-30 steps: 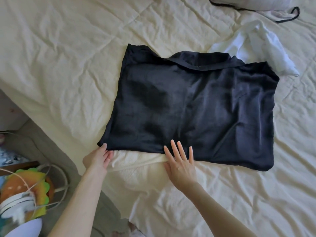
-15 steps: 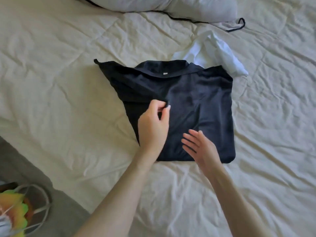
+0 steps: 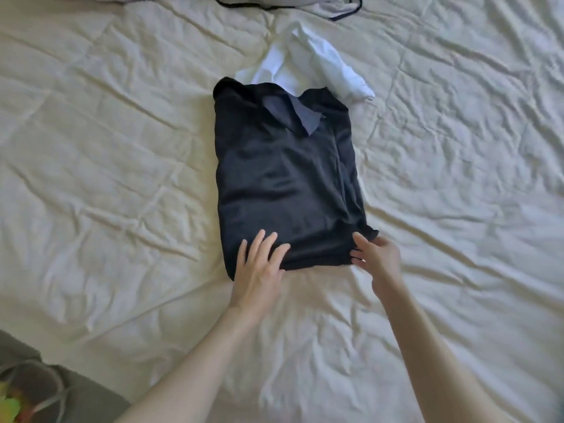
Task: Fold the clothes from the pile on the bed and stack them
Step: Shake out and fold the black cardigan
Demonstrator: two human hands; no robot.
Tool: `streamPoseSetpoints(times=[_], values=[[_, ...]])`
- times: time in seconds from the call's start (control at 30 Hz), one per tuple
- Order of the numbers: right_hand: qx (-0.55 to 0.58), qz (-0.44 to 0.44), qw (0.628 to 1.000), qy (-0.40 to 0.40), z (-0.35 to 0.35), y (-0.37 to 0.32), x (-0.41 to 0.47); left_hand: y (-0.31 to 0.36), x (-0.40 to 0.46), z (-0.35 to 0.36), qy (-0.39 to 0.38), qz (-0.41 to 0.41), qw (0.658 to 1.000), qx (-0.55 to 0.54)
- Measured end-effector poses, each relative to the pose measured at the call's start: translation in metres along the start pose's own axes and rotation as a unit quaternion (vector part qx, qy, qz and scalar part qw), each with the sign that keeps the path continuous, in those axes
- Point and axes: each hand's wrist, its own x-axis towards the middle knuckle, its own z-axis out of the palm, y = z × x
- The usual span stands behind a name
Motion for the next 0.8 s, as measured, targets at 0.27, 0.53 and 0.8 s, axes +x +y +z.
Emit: streamPoseSetpoints(times=[0.27,0.53,0.8], values=[[-0.020,0.133,0.990,0.041,-0.011,0.019,0.006,-0.063,-0.026,0.002,-0.033,0.023,0.993,0.111],[0.196,0.233,0.951,-0.048,-0.009,0.022,0.013,-0.066,-0.018,-0.009,-0.024,0.045,0.998,0.032],[0.122,0.267,0.956,-0.013,-0.045,0.066,-0.045,-0.068,-0.046,-0.050,-0.287,-0.068,0.954,-0.051]])
